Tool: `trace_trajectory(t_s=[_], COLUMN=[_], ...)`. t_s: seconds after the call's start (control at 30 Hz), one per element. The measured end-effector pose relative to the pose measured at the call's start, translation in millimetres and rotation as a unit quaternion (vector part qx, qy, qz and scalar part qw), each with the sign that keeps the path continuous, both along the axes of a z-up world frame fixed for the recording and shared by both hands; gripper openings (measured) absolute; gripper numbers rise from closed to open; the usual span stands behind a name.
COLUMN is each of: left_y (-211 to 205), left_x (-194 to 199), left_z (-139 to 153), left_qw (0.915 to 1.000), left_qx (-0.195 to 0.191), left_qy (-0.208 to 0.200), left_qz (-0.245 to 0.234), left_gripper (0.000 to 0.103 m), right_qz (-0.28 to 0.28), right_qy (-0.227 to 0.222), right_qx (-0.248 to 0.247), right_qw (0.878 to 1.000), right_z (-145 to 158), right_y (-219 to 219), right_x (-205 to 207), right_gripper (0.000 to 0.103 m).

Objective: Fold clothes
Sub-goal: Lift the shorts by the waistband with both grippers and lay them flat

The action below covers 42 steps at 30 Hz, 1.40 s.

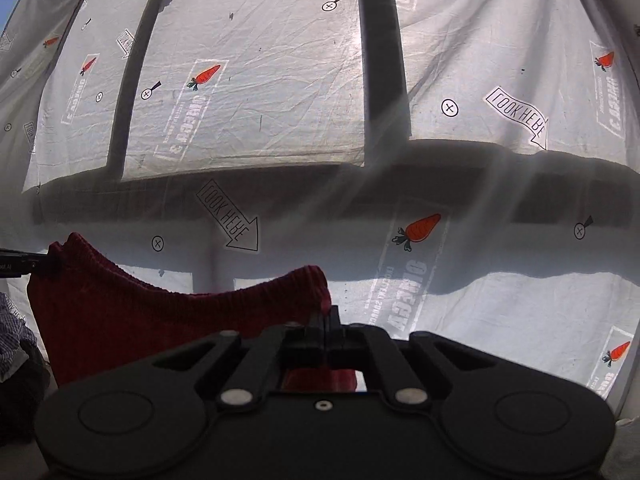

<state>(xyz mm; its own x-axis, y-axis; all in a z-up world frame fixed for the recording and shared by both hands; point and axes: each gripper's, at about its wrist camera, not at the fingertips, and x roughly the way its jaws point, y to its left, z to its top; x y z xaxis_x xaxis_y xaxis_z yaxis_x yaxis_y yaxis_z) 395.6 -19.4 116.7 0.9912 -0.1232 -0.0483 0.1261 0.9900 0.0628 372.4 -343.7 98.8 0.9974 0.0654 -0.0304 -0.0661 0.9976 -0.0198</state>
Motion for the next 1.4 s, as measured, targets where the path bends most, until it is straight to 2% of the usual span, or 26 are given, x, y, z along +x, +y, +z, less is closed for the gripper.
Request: trace_trajectory(t_s=[0.07,0.2,0.37,0.47,0.63,0.73,0.83,0.93,1.03,1.07,1.1,1.13,1.17,1.23,1.27,1.3,1.33,1.37,1.4], left_y=[1,4,12,9,12,15,19,24,32,38,44,51,58,68,73,78,83,88,93], left_x=[-36,-103,-158,-176,-165,-133,-87,-28,38,64,81,99,113,116,112,106,99,91,81], left_z=[25,38,29,21,8,-11,-44,-87,-145,-172,-188,-208,-224,-238,-242,-246,-248,-251,-255], left_qw=[0.9994,0.9986,0.9986,0.9987,0.9982,0.9968,0.9928,0.9840,0.9720,0.9638,0.9553,0.9421,0.9302,0.9221,0.9200,0.9179,0.9157,0.9129,0.9083], left_qx=[-0.003,-0.002,-0.038,-0.029,-0.031,-0.031,-0.026,-0.023,-0.013,-0.019,-0.029,-0.042,-0.050,-0.051,-0.050,-0.049,-0.050,-0.049,-0.046], left_qy=[-0.035,-0.053,-0.004,0.022,0.045,0.073,0.116,0.174,0.227,0.255,0.279,0.311,0.337,0.350,0.353,0.356,0.359,0.365,0.373], left_qz=[0.001,-0.001,-0.036,-0.037,-0.025,-0.008,0.010,0.031,0.059,0.075,0.093,0.117,0.137,0.158,0.163,0.169,0.173,0.177,0.183], left_gripper=[0.001,0.001,0.001,0.001,0.001,0.002,0.002,0.002,0.009,0.012,0.017,0.016,0.016,0.020,0.028,0.038,0.041,0.043,0.044], right_qz=[0.005,0.014,0.023,0.021,0.027,0.032,0.038,0.040,0.027,0.019,0.011,0.002,-0.006,-0.008,-0.005,-0.002,0.000,0.002,0.002], right_qy=[-0.030,-0.073,-0.064,-0.043,-0.016,-0.001,0.032,0.086,0.148,0.169,0.196,0.223,0.249,0.269,0.274,0.277,0.285,0.293,0.306], right_qx=[-0.007,-0.025,-0.003,-0.004,-0.004,0.006,0.009,0.021,0.015,0.008,-0.001,-0.009,-0.019,-0.057,-0.070,-0.073,-0.066,-0.059,-0.053], right_qw=[1.000,0.997,0.998,0.999,0.999,0.999,0.999,0.995,0.988,0.985,0.981,0.975,0.968,0.961,0.959,0.958,0.956,0.954,0.951], right_z=[22,46,48,42,31,19,-3,-38,-88,-107,-125,-143,-161,-185,-194,-201,-207,-213,-220], right_y=[2,5,-2,-2,1,3,5,8,17,22,27,32,38,52,58,62,63,63,63], right_x=[-31,-95,-156,-179,-171,-152,-108,-44,32,57,77,97,116,127,125,120,112,104,95], right_gripper=[0.001,0.001,0.001,0.001,0.001,0.001,0.001,0.001,0.003,0.012,0.039,0.050,0.050,0.049,0.051,0.057,0.061,0.069,0.072])
